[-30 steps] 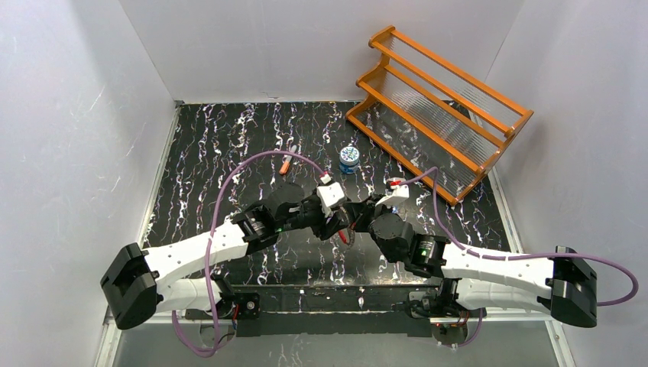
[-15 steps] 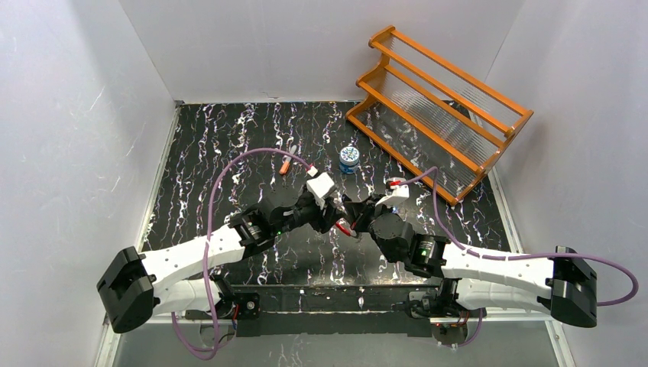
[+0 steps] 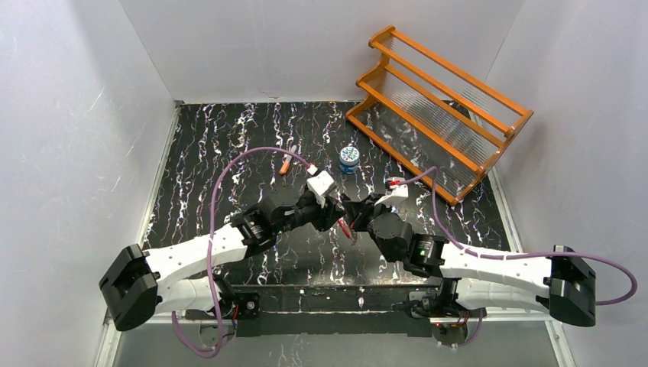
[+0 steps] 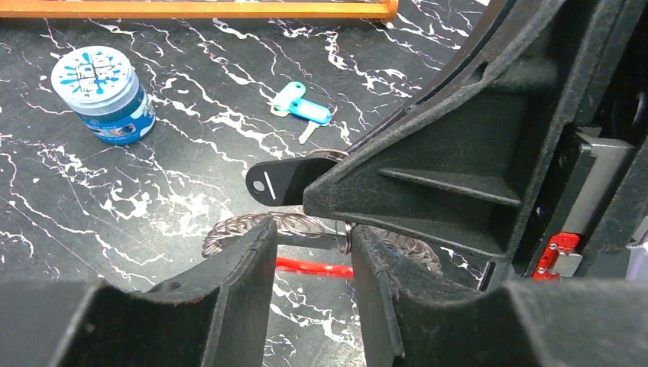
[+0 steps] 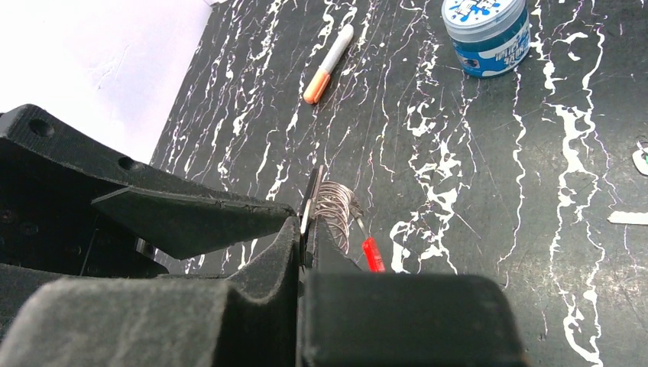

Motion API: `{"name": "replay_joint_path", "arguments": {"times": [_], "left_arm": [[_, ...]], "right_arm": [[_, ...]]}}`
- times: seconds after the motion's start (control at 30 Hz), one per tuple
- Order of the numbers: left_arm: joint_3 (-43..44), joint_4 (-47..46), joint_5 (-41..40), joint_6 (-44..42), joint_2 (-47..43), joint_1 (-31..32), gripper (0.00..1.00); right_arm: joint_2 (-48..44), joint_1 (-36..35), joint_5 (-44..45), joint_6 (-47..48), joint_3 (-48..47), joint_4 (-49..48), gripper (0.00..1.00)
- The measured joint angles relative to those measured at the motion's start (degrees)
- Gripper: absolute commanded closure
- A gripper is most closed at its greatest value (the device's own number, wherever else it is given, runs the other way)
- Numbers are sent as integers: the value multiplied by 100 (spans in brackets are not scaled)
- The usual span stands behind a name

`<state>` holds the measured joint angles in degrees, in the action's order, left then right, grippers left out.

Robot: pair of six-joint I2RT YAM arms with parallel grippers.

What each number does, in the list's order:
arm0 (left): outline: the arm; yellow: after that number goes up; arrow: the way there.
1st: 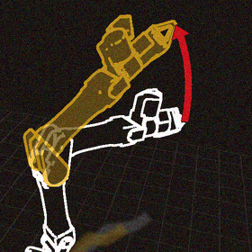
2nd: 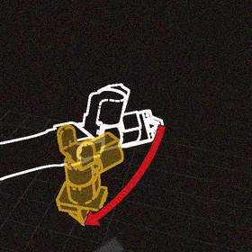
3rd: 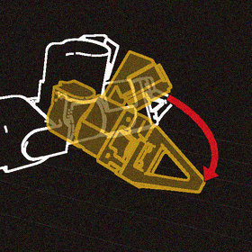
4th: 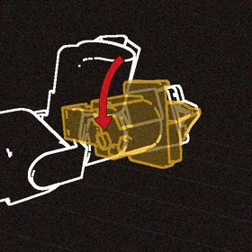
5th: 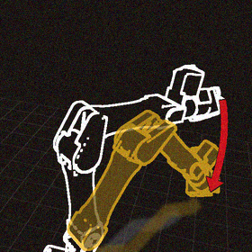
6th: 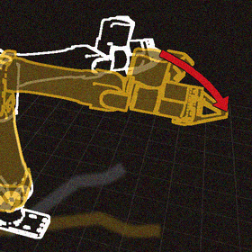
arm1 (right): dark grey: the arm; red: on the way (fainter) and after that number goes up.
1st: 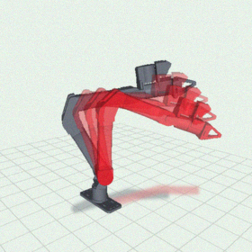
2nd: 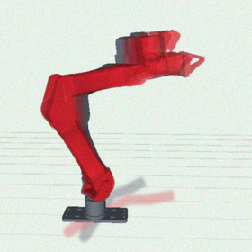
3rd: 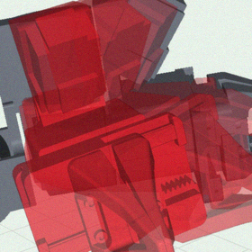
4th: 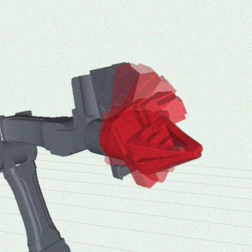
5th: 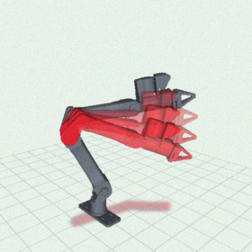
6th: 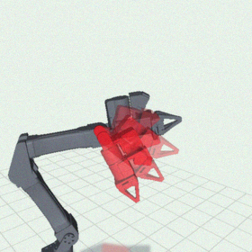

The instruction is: Remove the keys from the keyring

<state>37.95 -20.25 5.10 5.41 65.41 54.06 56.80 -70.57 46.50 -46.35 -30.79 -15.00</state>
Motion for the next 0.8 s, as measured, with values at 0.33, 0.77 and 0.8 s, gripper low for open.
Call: {"name": "replay_joint_path", "arguments": {"times": [0.33, 0.77, 0.8], "left_arm": [[-9, 9, 9, -31, 17, 2, 95], [-15, 11, 197, -374, -31, -15, 100], [-28, 4, 234, -463, -59, -17, 100]], "right_arm": [[105, 9, -28, -39, -7, -79, 99], [24, 31, -61, -83, 39, -153, 89], [-11, 31, -85, -92, 55, -170, 86]]}}
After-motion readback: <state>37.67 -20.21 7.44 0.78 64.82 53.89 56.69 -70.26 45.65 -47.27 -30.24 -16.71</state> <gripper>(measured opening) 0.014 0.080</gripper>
